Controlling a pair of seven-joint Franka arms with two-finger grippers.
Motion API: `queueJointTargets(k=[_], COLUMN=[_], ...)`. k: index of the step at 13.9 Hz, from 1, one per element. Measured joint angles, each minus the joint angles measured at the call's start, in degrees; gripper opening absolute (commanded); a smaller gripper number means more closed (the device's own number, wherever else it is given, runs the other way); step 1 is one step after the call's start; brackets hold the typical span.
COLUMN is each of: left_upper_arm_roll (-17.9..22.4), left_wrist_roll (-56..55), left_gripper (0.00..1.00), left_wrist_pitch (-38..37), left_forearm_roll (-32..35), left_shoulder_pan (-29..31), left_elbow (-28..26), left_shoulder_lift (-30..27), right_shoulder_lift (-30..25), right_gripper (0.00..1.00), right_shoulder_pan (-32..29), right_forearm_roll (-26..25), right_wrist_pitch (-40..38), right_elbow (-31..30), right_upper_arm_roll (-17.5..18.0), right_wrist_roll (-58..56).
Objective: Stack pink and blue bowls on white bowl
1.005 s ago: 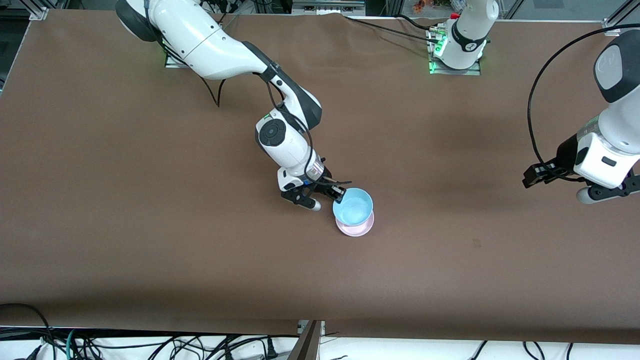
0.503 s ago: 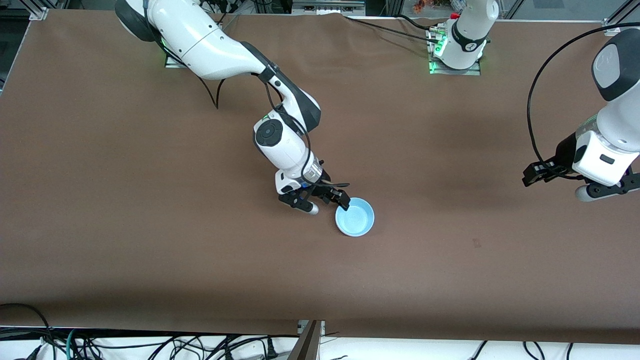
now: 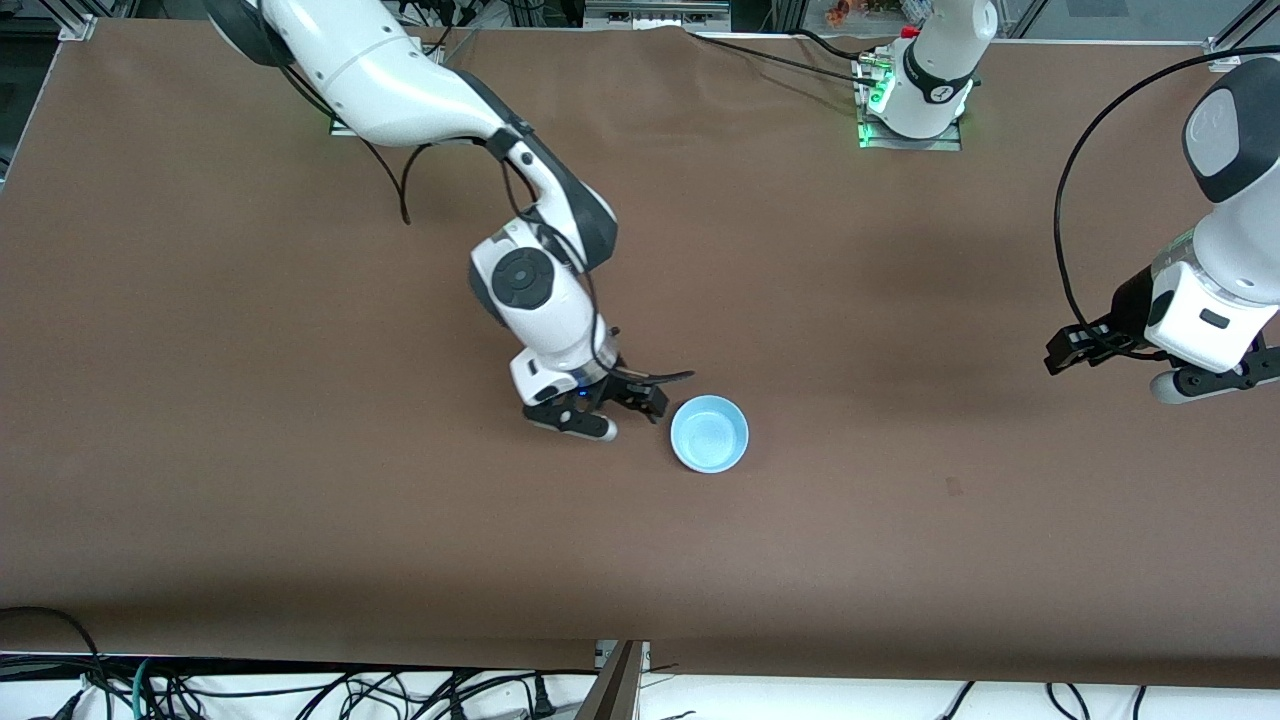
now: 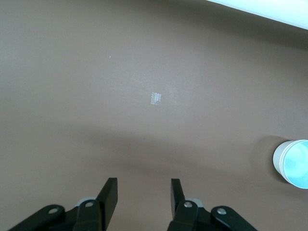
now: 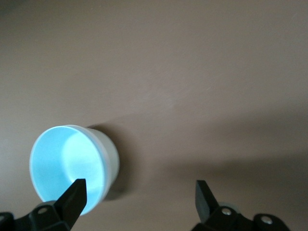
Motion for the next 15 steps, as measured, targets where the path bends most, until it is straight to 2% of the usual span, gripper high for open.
queueJointTargets(k=[6,9,15], left_upper_arm_roll=[-0.01,0.06,0.23], left_wrist_roll=[0.17,3.77,7.91], left_gripper=[0.56,0.56,0.57], left_wrist_pitch=[0.15,0.85,0.91], left_forearm_roll=[0.0,0.0,0.3], left_shoulder_pan=[0.0,0.08,0.74], left_elbow=[-0.04,-0.05,-0.05], left_shoulder_lift=[0.0,0.0,0.0], right_shoulder_lift=[-8.35,-12.59,-22.07], right_gripper=[1.0,1.0,1.0], right_shoulder_pan=[-8.33,-13.27,-21.98], right_forearm_roll=[-0.35,-0.48,-0.6], right_wrist_pitch=[-21.96,-31.01,-46.88], right_elbow=[0.31,0.42,0.5], right_upper_arm_roll=[-0.27,-0.41,-0.81], right_wrist_roll=[-24.0,-34.42,-45.88])
